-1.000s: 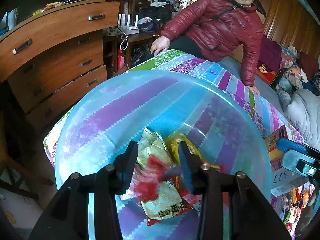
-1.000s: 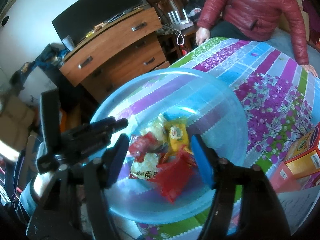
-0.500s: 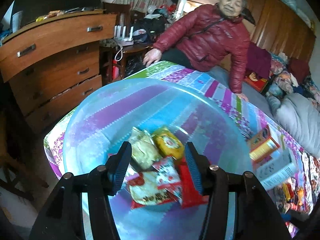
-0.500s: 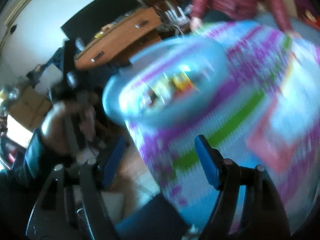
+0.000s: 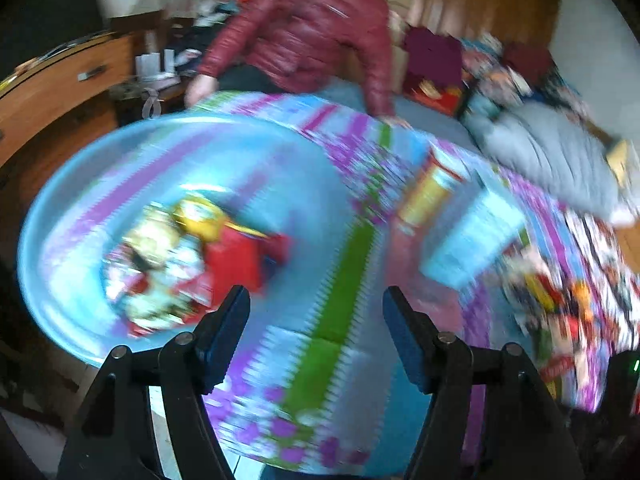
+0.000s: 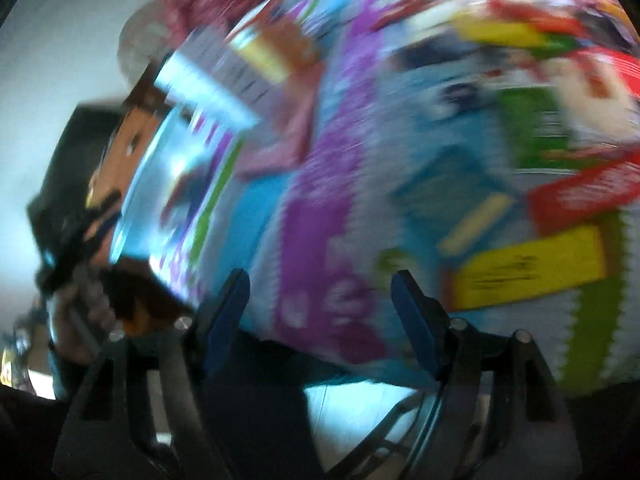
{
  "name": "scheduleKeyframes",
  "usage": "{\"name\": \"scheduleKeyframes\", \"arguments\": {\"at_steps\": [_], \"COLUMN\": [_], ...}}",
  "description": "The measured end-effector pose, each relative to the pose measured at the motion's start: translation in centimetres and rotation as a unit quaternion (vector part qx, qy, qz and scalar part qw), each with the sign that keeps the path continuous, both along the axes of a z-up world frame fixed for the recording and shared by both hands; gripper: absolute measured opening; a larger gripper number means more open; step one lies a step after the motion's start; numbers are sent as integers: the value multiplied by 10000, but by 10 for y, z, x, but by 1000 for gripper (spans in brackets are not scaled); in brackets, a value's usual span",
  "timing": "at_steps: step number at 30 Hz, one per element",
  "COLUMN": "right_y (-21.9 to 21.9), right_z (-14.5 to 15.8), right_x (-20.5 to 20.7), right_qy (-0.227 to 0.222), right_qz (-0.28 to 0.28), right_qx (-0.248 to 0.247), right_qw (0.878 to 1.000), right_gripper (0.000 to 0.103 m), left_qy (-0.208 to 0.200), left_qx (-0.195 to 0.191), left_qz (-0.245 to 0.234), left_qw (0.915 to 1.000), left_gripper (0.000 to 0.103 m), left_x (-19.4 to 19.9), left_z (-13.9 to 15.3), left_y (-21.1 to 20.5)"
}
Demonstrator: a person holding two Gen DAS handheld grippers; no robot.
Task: Organize snacks
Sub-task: 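Move both open tools back to the snack pile, then grasp the round Wangwang rice cracker packet with the right tool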
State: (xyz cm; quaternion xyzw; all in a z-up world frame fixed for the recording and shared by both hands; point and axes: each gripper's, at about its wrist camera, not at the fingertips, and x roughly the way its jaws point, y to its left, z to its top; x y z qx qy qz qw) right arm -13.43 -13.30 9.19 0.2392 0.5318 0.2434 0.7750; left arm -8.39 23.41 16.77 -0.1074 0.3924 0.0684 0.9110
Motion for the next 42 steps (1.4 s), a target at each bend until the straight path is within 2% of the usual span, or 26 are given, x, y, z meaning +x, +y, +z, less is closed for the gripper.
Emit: {"name": "scheduleKeyframes", "arguments": {"at_steps": [3, 7, 9, 10, 13, 16, 20, 21, 22, 23, 24, 28, 34, 38, 42], "right_y": [-48, -115, -136, -143, -151, -158, -162, -157, -152, -151, -150, -142, -161, -192, -236], "right_z": [-7, -19, -19, -16, -8, -23, -39, -39, -40, -40, -39, -16, 30, 32, 24], "right_x": [3, 8, 11, 14, 35, 65, 96, 101, 106, 105, 104, 91, 61, 39, 13], "right_qy": [54, 127, 73, -70, -432, -343, -320, -354, -428, -434, -436, -850, -1457, -1253, -989], "right_qz": [-643, -1517, -1748, -1829, -1727, -1663, -1556, -1457, -1344, -1238, -1123, -847, -1099, -1365, -1720], "right_qx": [190, 265, 104, -146, -630, -748, -652, -658, -667, -652, -666, -741, -663, -606, -821], "right_qw": [9977, 9880, 9845, 9830, 9820, 9826, 9852, 9865, 9877, 9892, 9905, 9900, 9810, 9808, 9767], "right_gripper": [75, 75, 75, 75, 75, 75, 75, 73, 63, 43, 33, 22, 21, 21, 21], "left_qy": [234, 378, 383, 378, 457, 534, 644, 683, 723, 757, 790, 825, 749, 828, 871], "left_qx": [146, 230, 366, 416, 469, 493, 532, 538, 562, 574, 564, 520, 511, 474, 455], "left_qz": [-409, -821, -1032, -1088, -1289, -1419, -1515, -1513, -1494, -1473, -1450, -1424, -1644, -1804, -1880], "left_qw": [9988, 9956, 9932, 9925, 9895, 9872, 9849, 9847, 9845, 9845, 9847, 9850, 9822, 9790, 9772], "left_gripper": [70, 70, 70, 70, 70, 70, 70, 70, 70, 70, 70, 70, 70, 70, 70], "left_x": [6, 10, 15, 16, 23, 28, 30, 30, 30, 30, 30, 30, 28, 26, 24], "left_z": [-12, -20, -19, -19, -22, -25, -30, -32, -35, -37, -39, -42, -40, -47, -51], "left_y": [-38, -82, -101, -108, -128, -139, -150, -150, -151, -151, -151, -151, -166, -177, -187]}}
